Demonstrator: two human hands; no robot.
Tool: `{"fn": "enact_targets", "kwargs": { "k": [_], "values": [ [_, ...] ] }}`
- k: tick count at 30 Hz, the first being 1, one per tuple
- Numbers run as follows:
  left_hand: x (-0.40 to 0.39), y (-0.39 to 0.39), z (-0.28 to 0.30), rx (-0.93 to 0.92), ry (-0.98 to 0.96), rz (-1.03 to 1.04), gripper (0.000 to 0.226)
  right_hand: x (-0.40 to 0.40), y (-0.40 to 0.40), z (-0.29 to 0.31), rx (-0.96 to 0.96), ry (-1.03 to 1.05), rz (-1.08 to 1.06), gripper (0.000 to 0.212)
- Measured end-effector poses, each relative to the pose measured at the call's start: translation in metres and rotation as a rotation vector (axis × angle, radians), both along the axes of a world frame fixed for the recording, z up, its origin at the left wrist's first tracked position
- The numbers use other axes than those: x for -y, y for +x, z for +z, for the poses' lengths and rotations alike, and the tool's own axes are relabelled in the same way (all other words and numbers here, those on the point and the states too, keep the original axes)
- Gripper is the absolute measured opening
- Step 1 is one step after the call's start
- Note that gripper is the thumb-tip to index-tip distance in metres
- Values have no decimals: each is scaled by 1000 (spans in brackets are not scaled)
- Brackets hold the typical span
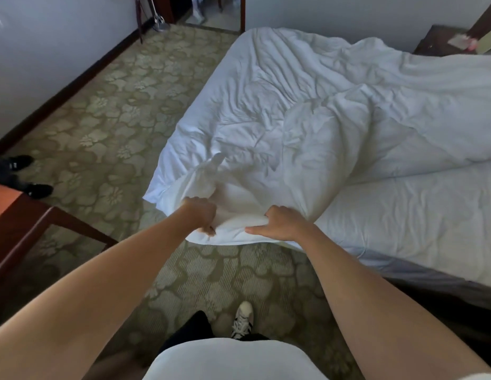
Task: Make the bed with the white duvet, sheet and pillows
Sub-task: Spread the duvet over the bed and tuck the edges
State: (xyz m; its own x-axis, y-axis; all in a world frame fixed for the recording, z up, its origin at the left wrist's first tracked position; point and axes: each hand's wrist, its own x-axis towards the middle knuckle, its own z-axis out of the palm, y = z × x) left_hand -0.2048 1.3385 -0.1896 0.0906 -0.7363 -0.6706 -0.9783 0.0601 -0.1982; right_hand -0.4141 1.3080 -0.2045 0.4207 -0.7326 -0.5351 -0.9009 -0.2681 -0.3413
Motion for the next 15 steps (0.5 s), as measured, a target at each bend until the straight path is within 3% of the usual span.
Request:
{"fn": "enact_targets", "kwargs": {
  "k": [3,7,11,15],
  "values": [
    [-37,12,-6,1,-75,88,50,-30,13,0,30,-13,-26,73],
    [-91,35,-6,38,-66,226,42,-81,57,6,149,-37,-75,67],
    [-133,50,-2,119,10,304,48,-130,96,12,268,8,-49,47],
    [-166,39,-3,32,23,332,53,-174,94,9,371,120,-38,26]
  ]
}}
